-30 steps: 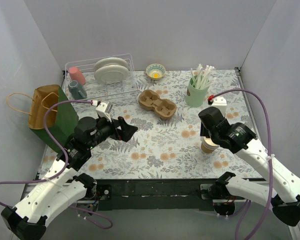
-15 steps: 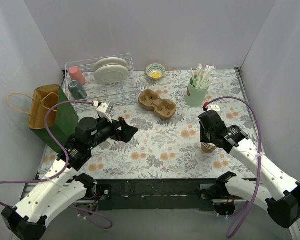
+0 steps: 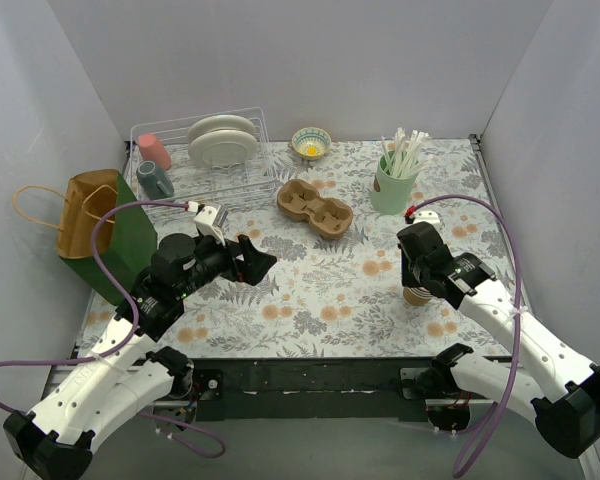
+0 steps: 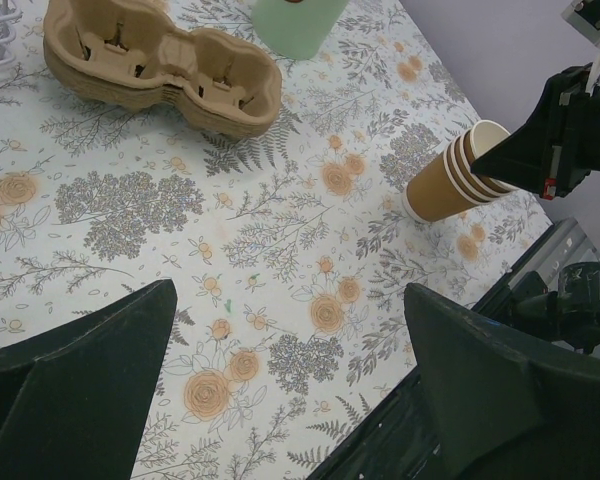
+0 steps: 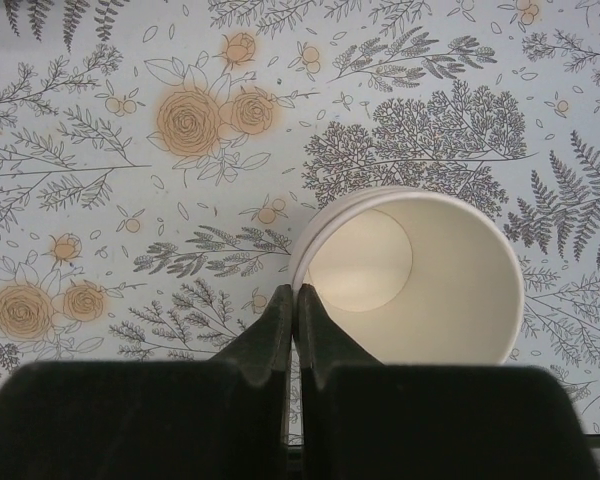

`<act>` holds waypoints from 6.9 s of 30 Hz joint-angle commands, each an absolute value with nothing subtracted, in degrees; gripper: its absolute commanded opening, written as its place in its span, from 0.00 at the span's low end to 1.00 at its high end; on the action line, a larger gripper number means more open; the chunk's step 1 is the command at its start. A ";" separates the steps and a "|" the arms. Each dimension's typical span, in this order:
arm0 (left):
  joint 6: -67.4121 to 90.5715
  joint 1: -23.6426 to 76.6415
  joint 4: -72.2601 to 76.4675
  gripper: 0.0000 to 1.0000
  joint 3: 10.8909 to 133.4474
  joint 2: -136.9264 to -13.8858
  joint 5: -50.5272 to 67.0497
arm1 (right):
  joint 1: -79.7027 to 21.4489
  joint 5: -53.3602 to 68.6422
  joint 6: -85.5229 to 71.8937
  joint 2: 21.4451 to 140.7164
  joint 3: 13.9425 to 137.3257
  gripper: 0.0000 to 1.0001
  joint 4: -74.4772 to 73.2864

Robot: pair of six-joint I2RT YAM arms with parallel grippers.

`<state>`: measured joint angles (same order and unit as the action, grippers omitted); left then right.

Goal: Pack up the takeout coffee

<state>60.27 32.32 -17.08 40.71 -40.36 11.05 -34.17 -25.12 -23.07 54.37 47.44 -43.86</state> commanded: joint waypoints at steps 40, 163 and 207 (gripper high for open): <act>58.97 31.99 -17.67 0.98 41.22 -34.46 0.70 | -45.86 -24.43 -19.41 67.41 76.12 0.01 -47.65; 54.14 14.41 -30.14 0.11 57.04 -82.79 -15.21 | -74.27 -30.41 -25.84 48.16 50.54 0.31 -30.15; 113.11 17.40 55.53 0.04 40.17 -46.32 55.99 | -74.27 -21.01 -45.25 54.31 34.71 0.54 61.33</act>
